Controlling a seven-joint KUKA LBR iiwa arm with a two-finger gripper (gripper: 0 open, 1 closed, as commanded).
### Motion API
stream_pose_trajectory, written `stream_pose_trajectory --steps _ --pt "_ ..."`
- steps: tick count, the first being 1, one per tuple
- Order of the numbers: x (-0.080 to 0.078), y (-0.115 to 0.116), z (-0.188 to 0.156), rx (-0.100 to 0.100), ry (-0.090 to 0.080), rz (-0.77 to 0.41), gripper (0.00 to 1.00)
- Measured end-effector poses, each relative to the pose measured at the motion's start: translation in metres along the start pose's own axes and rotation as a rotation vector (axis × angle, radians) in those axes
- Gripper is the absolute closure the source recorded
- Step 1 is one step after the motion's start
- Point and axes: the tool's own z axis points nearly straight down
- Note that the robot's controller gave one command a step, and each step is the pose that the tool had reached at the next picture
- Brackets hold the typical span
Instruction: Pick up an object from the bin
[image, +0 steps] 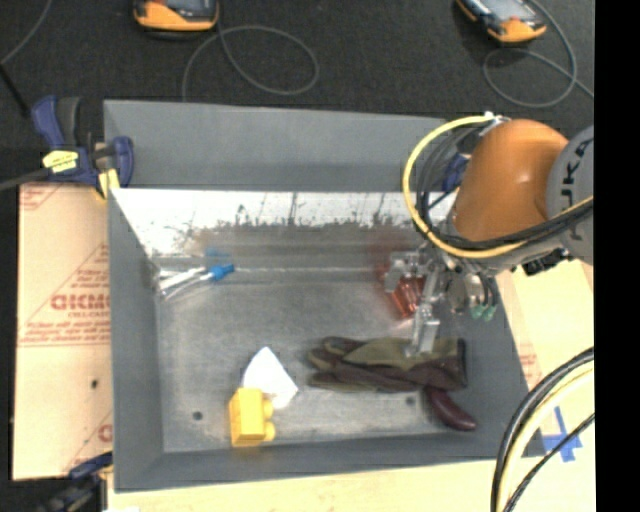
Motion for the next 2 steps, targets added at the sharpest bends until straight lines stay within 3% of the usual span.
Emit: stream_pose_trajectory --steps 1,2 --pt "-0.001 0.0 -0.005 0.001 -0.008 -0.002 0.0" --pt "0.004 0.018 0.04 0.001 -0.014 0.0 0.0"
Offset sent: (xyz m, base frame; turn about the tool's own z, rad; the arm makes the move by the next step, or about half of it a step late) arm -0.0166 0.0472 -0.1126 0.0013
